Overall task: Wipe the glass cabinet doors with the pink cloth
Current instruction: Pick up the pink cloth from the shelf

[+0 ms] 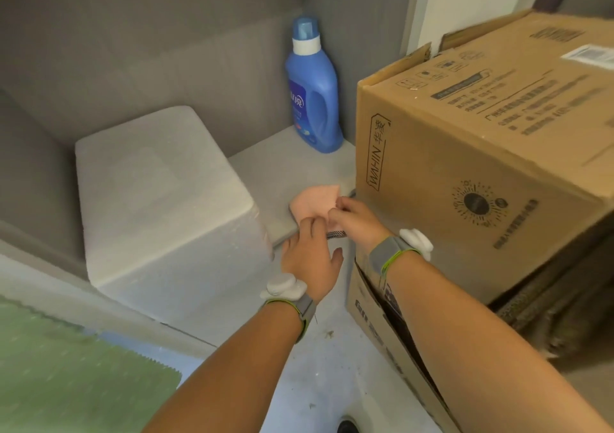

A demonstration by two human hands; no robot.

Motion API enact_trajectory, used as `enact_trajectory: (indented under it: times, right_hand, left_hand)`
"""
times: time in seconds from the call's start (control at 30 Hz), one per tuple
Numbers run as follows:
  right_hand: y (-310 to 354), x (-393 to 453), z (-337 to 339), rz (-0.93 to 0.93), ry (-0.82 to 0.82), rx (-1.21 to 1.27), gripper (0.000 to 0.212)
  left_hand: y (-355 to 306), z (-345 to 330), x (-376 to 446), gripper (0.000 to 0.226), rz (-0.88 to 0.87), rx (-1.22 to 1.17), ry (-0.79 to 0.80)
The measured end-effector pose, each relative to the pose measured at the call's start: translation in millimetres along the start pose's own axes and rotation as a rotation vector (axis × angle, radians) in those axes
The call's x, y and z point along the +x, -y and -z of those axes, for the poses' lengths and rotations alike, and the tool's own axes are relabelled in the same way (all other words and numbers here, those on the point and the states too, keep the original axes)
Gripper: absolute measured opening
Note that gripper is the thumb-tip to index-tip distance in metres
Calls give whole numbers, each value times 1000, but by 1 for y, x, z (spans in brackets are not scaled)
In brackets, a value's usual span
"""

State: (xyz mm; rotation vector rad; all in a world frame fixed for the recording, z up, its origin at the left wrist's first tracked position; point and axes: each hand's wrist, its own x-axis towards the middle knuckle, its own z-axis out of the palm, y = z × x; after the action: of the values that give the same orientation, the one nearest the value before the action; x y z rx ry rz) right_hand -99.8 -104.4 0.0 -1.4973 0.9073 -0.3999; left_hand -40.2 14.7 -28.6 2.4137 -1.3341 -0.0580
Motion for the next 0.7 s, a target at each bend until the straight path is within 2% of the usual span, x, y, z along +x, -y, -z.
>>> enact_trajectory:
  times: [0.1,0.23,0.37,0.53,0.63,0.7]
  right_hand:
    - [11,-25,4,12,-12,101,16]
    - [27,-54,3,12,-23,236,18]
    - [35,-77,2,56,28,376,40]
    - [53,-101,-5,111,-72,432,23]
    - [69,-115,-16,147,-163,410,15]
    - [78,-121,-18,147,-163,431,15]
  left_hand:
    - [-5,14,-9,51,-72,-80,-16]
    - [-19,39,-21,54,-65,-248,64]
    - [-28,69,-33,46,-6,-430,13]
    - [-26,110,-43,27,-46,-576,9]
    - [-18,135,-44,25,-64,-660,5]
    - [-16,150,-44,31,-95,-789,43]
